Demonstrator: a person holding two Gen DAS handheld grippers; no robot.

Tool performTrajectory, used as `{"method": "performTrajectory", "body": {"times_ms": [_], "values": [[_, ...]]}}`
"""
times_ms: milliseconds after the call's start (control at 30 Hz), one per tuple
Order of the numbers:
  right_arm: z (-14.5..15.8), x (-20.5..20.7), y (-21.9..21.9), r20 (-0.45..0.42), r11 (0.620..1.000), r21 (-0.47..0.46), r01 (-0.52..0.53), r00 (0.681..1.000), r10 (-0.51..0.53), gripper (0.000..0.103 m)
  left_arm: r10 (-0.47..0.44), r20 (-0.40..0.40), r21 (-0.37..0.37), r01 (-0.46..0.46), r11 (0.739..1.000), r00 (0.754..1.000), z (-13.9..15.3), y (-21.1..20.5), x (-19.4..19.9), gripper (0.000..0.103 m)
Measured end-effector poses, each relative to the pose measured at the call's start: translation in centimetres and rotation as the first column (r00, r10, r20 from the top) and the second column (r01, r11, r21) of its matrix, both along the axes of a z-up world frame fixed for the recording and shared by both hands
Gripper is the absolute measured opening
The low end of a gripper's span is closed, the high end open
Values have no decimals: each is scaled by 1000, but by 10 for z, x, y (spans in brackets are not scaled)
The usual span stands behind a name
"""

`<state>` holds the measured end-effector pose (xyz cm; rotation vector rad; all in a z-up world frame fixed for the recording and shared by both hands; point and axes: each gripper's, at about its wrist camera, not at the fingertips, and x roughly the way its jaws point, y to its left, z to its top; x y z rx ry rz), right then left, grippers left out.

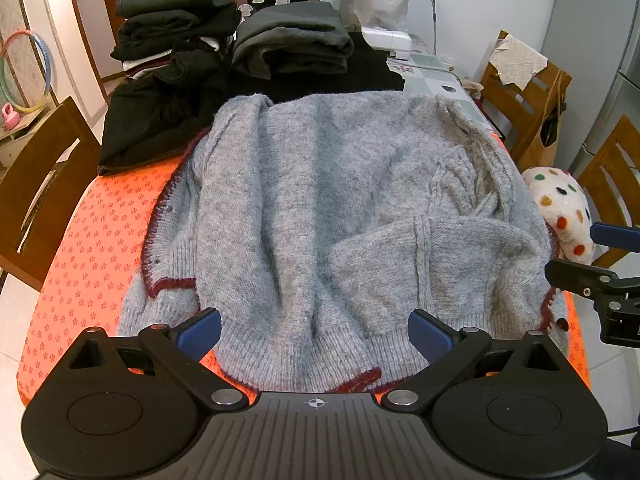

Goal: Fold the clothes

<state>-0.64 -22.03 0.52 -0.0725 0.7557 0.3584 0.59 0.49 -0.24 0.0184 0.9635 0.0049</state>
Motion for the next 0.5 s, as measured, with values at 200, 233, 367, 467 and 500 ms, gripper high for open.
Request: {"method": "performTrajectory", "body": {"times_ms": [200,233,367,467,500], "values": [[-1,1,1,-6,1000,1,2,1000,-2,87,-5,-6,4,5,1000,1000,0,2,2,100],[-1,1,2,-8,1000,2,3,1000,-3,87,-7,-8,5,7,1000,1000,0,3,2,100],[-2,3,6,-15,1000,7,11,1000,-11,87,-16,-18,8,16,1000,1000,-1,7,6,100],[-2,5,10,-20,1000,13,18,1000,-18,87,-21,-24,9,21,1000,1000,0,13,8,100],[-3,6,12,-22,1000,16,19,1000,-19,87,-22,-25,10,22,1000,999,0,16,9,100]]}}
